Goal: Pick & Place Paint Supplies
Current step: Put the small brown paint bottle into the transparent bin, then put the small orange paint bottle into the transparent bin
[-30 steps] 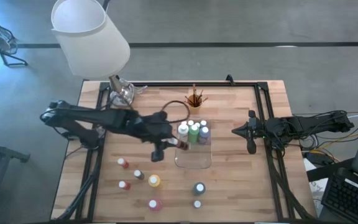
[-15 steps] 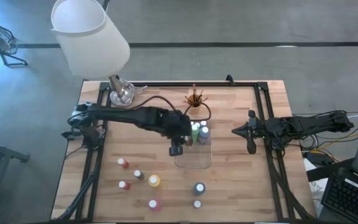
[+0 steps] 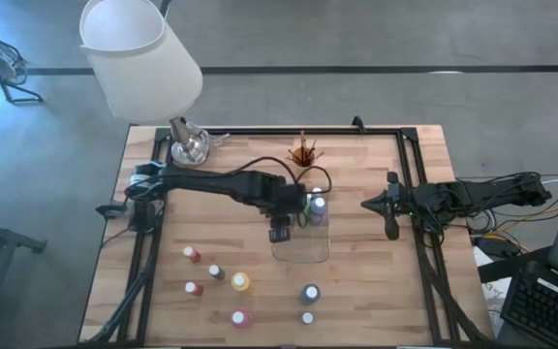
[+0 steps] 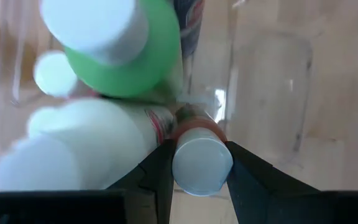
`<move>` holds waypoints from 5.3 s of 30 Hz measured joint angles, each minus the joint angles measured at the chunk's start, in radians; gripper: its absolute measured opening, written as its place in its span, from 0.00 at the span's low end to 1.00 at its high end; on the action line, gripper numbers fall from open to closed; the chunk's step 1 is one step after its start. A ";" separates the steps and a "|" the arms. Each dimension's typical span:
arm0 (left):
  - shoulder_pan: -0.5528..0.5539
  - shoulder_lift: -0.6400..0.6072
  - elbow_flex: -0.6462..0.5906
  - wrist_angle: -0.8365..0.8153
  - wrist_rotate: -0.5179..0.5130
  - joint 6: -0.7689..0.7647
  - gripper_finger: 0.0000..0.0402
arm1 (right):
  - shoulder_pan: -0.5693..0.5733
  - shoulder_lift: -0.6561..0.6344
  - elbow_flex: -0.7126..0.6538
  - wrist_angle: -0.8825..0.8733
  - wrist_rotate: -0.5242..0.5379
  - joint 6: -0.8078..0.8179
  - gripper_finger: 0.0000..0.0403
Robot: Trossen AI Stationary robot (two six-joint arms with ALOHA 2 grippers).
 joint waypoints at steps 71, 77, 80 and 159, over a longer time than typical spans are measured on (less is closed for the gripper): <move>0.004 0.057 0.145 -0.171 0.006 -0.036 0.45 | 0.000 0.000 0.000 0.000 0.000 0.000 0.02; 0.000 0.057 0.312 -0.391 0.005 -0.078 0.45 | 0.000 0.000 0.000 0.000 0.000 0.000 0.02; -0.013 0.056 0.400 -0.495 -0.021 -0.133 0.45 | 0.000 0.000 0.000 0.000 0.000 0.001 0.02; -0.623 -0.661 -0.665 -0.351 -0.069 -1.492 0.44 | 0.000 0.000 0.000 0.001 0.000 0.000 0.02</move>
